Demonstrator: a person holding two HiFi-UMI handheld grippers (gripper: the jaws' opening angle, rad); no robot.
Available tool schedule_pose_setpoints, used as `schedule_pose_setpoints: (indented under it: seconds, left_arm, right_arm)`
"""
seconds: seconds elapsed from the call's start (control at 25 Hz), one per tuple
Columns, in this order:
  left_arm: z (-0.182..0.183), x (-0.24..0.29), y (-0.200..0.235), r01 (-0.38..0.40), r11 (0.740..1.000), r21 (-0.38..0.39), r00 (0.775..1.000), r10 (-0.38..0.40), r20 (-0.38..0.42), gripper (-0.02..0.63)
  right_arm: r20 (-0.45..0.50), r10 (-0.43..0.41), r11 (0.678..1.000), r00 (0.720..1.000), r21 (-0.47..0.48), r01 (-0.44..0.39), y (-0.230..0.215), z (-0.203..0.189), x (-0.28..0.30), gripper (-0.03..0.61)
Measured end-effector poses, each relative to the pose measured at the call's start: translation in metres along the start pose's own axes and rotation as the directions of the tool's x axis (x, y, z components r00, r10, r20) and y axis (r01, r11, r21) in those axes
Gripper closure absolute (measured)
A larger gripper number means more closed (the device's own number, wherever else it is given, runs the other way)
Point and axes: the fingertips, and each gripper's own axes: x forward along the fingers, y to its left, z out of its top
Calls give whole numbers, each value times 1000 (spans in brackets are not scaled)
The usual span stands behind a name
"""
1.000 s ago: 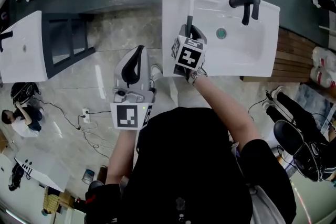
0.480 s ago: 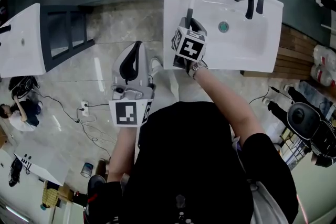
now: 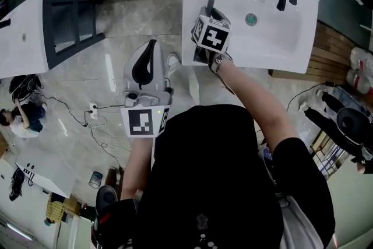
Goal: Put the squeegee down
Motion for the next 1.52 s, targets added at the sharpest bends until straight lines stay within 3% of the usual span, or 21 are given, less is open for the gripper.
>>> schedule_pose_setpoints:
  seconds: [0.4,0.76,1.08,1.24,1.52]
  left_arm:
    - [-4,-9,-4,4,1000,12,1000,-4,-11,612]
    - [-6,-9,-20,40,999,21,999,-40,-17,612]
    - [-6,-15,-19,57,998,28,998,-57,-17,612]
    - [-7,-19,-17,74,997,33,997,-73,-22,612]
    - [-6,-21,-13,127,991,33,992,-126,-30,612]
  right_arm:
    - [-25,62,997,998,-36,-63,2,-6,6,465]
    - [-149,149,976,977,-134,-170,7,-8,11,441]
    - [-244,262,949,934,-112,-296,18,-23,-2,343]
    - [-239,288,941,927,-107,-320,16,-23,-16,330]
    - [-192,276,952,942,-83,-296,12,-19,-37,331]
